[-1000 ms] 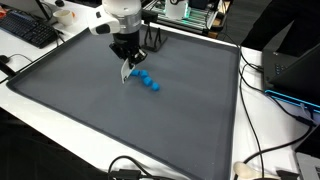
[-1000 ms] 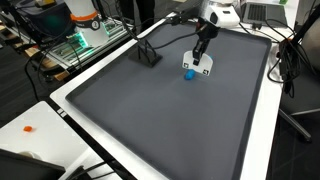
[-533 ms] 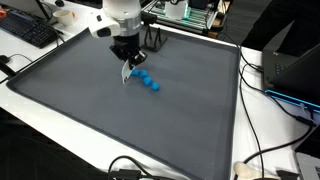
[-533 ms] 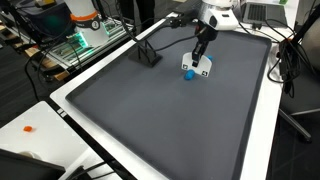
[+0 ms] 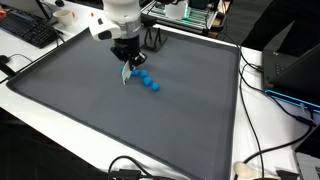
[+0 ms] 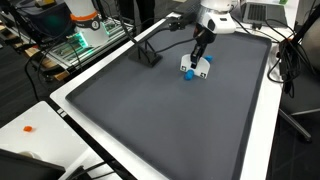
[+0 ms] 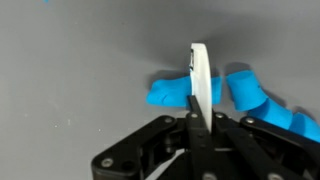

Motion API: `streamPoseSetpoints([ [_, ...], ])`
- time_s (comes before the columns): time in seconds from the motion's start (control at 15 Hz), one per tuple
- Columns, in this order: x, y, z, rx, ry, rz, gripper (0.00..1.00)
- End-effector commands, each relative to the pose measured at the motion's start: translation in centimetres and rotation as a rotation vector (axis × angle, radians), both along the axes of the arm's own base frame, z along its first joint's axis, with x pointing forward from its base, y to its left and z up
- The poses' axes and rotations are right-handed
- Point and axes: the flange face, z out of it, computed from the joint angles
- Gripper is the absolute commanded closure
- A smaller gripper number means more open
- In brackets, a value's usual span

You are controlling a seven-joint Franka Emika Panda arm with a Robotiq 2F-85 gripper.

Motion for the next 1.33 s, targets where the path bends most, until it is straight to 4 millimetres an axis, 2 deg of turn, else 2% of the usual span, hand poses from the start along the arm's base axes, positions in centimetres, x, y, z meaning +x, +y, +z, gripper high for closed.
streamPoseSetpoints([
  [0.0, -1.2, -1.2, -1.8, -0.007, 0.018, -0.002, 0.99],
  [0.87, -3.8, -1.5, 0.1, 0.009, 0.038, -0.015, 0.99],
  [1.07, -4.2, -1.7, 1.0, 0.021, 0.025, -0.028, 0.99],
  [1.27, -4.7, -2.0, 2.7, 0.054, -0.005, -0.070, 0.99],
])
